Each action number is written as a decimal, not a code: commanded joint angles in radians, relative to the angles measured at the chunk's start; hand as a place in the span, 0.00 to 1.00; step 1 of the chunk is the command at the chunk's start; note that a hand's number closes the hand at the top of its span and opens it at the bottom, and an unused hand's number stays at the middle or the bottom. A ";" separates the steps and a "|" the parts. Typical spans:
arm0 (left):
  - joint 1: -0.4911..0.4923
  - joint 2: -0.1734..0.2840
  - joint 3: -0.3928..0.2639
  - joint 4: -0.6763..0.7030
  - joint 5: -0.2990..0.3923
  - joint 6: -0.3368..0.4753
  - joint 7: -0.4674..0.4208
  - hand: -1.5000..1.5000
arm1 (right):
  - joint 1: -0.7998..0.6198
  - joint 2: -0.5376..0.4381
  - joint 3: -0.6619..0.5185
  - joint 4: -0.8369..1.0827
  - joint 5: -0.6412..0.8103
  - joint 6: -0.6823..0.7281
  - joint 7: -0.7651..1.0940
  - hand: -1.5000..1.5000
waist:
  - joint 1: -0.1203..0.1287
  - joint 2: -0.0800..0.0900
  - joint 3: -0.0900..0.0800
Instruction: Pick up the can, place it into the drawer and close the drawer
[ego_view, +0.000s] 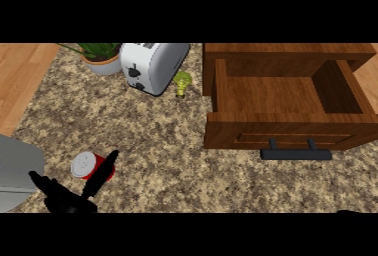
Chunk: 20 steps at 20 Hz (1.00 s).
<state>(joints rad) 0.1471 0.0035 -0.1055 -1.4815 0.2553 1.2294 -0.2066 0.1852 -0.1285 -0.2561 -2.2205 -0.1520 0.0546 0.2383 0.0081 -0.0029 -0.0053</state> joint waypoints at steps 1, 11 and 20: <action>0.030 -0.003 0.087 0.080 0.172 -0.174 -0.196 0.00 | 0.012 0.022 0.042 -0.040 0.021 -0.005 0.023 0.00 | 0.002 0.000 -0.001; -0.187 0.005 0.246 0.495 0.343 -0.476 -0.476 0.00 | -0.040 -0.024 -0.055 -0.023 -0.054 0.020 0.061 0.00 | -0.016 0.004 0.004; -0.301 -0.002 0.260 0.641 0.390 -0.607 -0.601 1.00 | 0.001 0.030 -0.037 -0.005 0.010 0.050 -0.030 0.00 | -0.013 0.003 0.005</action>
<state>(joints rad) -0.1231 0.0200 0.1627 -0.8746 0.6302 0.6552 -0.7554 0.1681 -0.1186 -0.2880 -2.2343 -0.1504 0.0885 0.2471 -0.0057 0.0005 -0.0008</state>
